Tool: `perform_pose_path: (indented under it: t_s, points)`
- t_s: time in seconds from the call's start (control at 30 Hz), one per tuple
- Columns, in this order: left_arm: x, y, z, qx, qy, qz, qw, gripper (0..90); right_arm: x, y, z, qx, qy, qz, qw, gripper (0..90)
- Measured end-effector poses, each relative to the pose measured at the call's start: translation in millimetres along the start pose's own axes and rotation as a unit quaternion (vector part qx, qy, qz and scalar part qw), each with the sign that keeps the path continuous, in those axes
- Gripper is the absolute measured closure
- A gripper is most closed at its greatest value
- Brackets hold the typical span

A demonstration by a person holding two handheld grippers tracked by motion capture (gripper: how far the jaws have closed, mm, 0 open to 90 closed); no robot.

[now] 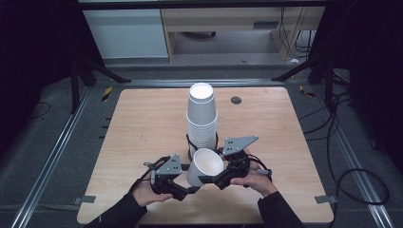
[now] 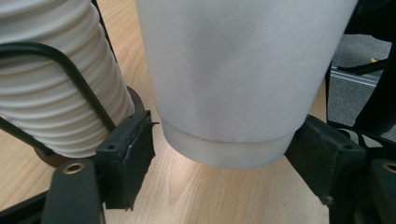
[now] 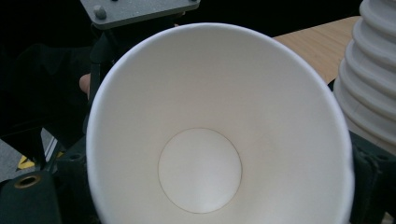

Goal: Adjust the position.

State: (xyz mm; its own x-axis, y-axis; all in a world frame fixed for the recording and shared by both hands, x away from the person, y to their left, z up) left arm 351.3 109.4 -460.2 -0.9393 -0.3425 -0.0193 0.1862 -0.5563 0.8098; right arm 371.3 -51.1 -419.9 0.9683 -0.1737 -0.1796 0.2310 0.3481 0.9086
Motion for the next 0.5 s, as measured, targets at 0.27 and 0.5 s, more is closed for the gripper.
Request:
perform_pose_path:
  t_s: [0.27, 0.5]
  points:
    - [1.4, 1.3, -3.7, 0.002, -0.001, 0.004, 1.0, 17.4, -1.9, 0.1, -4.9, 0.0, 0.003, 0.002, 1.0, 10.3]
    - [3.0, 1.4, -2.4, 0.006, -0.007, 0.003, 1.0, 26.5, -1.9, 0.2, -6.8, 0.002, -0.002, 0.004, 1.0, 10.1]
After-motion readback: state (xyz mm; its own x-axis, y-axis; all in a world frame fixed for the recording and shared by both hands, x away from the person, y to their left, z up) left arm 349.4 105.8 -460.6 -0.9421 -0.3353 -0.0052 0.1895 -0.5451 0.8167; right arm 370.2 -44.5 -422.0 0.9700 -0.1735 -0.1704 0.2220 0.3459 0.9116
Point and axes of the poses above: each handheld gripper's, and its own axes: z roughly backward along the jaws, y roughly out of its top, x roughly to its right, the point moved 5 cm from there along -z, roughly forward along the jaws, and after that the axes turned 3 degrees about y, right-handed, at the moved point
